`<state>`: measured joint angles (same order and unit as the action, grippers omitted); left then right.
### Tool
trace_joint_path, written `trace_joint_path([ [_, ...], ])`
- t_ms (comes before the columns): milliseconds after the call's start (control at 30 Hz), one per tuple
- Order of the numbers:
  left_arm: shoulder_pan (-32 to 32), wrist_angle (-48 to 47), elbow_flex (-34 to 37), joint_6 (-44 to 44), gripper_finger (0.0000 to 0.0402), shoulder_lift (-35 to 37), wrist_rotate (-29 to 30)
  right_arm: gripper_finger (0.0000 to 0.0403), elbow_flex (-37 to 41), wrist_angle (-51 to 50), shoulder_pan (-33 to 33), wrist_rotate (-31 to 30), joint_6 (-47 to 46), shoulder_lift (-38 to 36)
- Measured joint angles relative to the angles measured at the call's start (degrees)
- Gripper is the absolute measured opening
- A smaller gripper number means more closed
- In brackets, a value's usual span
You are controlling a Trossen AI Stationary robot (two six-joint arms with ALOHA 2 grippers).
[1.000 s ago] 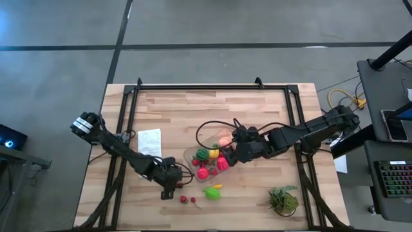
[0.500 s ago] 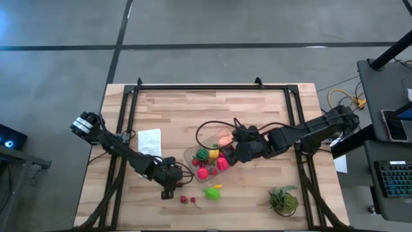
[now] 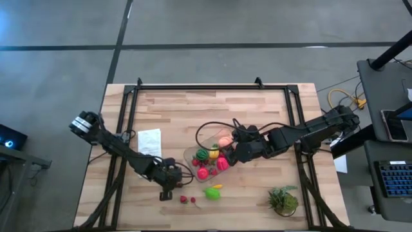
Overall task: Pick and placing Produce into tupperware
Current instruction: Put the red cherry into the transparent bin
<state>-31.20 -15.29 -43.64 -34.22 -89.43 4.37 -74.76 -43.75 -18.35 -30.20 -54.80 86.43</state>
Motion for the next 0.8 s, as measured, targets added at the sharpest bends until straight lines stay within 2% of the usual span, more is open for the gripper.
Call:
trace_joint_path([
  [233, 0.1, -16.5, -5.5, 0.1, 0.0097, 3.4, 1.2, 0.0258, 0.0, 0.0, 0.0, -1.1, 1.5, 0.0],
  [433, 0.1, -29.0, -12.1, 0.0, 0.0097, 8.9, 9.0, 0.0258, 0.0, -0.3, 0.0, -6.4, 3.6, -1.6],
  [567, 0.2, -30.7, -16.7, 0.8, 0.0097, 12.6, 21.9, 0.0258, 0.0, -1.5, 0.0, -11.7, 4.1, -3.8],
  [667, 1.8, -28.4, -19.5, 5.7, 0.0097, 14.1, 30.0, 0.0258, 0.0, -2.6, 0.0, -15.8, 4.1, -6.6],
  [800, 6.6, -21.2, -20.8, 13.1, 0.0097, 14.3, 28.1, 0.0258, 0.0, -4.6, 0.0, -18.0, 5.5, -10.5],
])
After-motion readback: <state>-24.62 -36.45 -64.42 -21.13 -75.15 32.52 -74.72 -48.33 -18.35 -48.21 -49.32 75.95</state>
